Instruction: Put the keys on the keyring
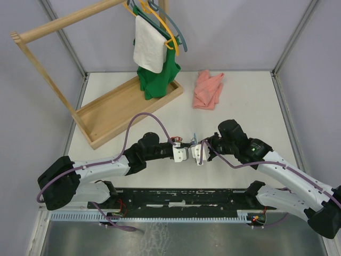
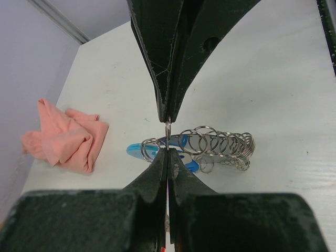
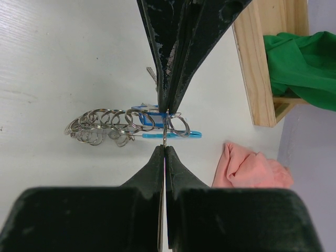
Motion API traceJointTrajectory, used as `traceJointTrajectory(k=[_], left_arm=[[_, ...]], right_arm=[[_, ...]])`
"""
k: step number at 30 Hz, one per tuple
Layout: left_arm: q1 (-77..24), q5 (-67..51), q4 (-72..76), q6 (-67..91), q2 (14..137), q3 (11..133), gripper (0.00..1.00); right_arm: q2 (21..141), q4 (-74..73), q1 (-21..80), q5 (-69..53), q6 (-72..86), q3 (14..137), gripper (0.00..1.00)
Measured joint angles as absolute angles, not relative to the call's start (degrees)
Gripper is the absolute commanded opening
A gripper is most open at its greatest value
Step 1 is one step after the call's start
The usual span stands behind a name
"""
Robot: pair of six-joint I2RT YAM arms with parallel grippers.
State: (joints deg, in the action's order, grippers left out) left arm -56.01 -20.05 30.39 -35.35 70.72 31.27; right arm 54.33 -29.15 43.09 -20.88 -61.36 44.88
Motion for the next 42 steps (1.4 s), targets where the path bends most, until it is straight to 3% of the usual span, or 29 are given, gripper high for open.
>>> traceJointTrajectory(k=[42], left_arm=[[-56.0, -19.6, 30.4, -35.0, 70.6, 31.3, 0.03]], right_arm=[[54.3, -29.1, 43.1, -20.6, -60.2, 44.9, 0.01]])
